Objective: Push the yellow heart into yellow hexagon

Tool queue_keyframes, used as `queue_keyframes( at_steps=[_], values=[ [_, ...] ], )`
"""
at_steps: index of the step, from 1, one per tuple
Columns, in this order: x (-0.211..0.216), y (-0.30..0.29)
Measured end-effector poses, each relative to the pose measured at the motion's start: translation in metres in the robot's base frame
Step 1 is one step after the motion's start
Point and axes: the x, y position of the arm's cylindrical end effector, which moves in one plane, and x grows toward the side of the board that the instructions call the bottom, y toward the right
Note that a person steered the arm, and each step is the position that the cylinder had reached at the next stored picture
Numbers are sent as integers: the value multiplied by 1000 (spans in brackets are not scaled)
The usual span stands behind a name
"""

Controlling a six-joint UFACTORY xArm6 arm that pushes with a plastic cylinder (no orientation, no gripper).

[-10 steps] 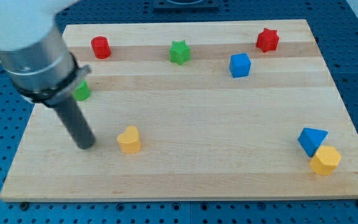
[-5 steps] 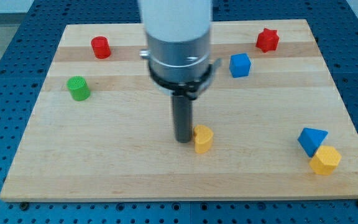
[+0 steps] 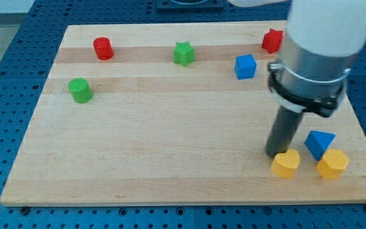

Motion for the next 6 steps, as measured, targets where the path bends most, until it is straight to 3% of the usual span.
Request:
queue_keyframes(
  at_steps=[2,5,6],
  values=[
    [4,29],
    [10,-50],
    [35,-50]
  ],
)
